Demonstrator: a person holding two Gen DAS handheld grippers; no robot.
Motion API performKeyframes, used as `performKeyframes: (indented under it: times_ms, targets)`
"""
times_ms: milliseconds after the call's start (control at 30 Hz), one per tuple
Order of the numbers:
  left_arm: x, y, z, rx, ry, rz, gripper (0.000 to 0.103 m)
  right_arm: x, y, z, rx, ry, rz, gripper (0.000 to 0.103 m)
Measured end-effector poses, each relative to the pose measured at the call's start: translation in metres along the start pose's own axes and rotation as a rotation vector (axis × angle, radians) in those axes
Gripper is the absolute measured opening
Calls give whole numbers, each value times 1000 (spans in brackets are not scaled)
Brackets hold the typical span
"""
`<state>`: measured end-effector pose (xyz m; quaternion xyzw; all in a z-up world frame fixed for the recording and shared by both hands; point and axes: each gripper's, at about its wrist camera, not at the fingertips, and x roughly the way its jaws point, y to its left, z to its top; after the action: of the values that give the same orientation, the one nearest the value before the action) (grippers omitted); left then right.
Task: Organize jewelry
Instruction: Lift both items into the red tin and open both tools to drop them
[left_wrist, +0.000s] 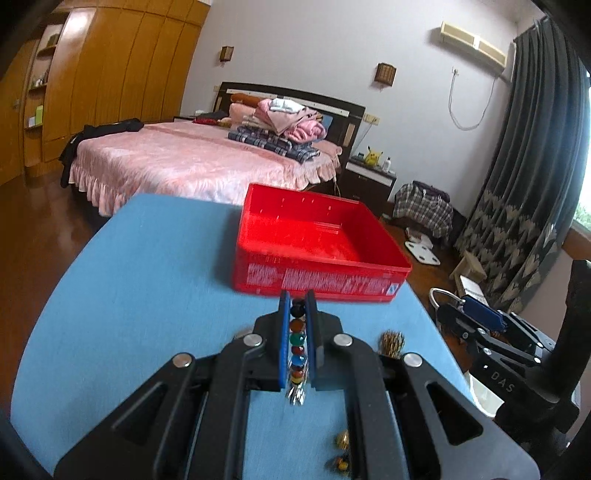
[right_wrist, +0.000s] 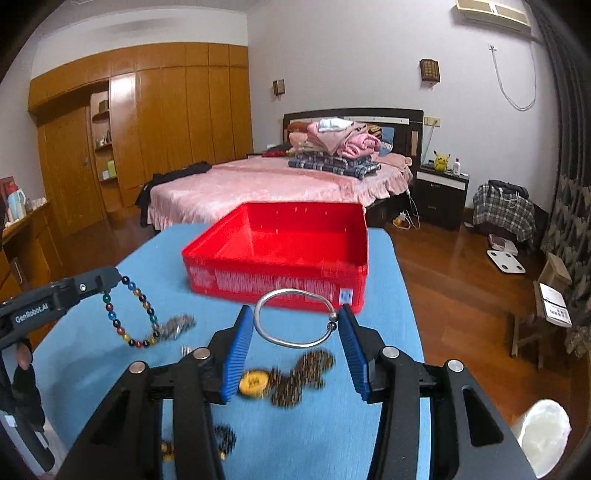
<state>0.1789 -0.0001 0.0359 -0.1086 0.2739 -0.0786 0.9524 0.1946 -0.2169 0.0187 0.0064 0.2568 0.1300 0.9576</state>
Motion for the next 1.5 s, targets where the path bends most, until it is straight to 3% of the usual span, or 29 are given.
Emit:
performKeyframes:
  times_ms: [267, 667, 1067, 1133, 1167, 1233, 1267, 1300, 1367, 1500]
  targets:
    - [25, -10, 36, -3, -50, -22, 7, 27, -7, 35, 6, -37, 3, 47]
    - [79, -18, 85, 17, -102, -60, 7, 90, -6, 59, 3, -6, 13, 47]
    - [141, -2, 92, 28, -18, -42, 8, 144, -8, 54, -18, 64, -3, 49]
    - [146, 2, 91, 26, 2, -33, 13, 146, -9, 55, -23, 68, -10, 62]
    - [146, 4, 90, 19, 6, -32, 22, 145, -9, 55, -23, 67, -13, 64]
    - [142, 8, 89, 9, 0, -25, 28, 140, -11, 54, -19, 58, -23, 69]
    - [140, 11, 89, 5, -2, -23, 35, 138, -12, 54, -15, 53, -27, 76]
    - [138, 13, 89, 1, -5, -18, 51, 132, -14, 53, -5, 46, -36, 81]
    - [127, 17, 88, -8, -20, -6, 67, 122, -17, 51, 16, 34, -48, 94]
    - [103, 22, 86, -16, -33, -6, 82, 103, -21, 43, 38, 44, -54, 97]
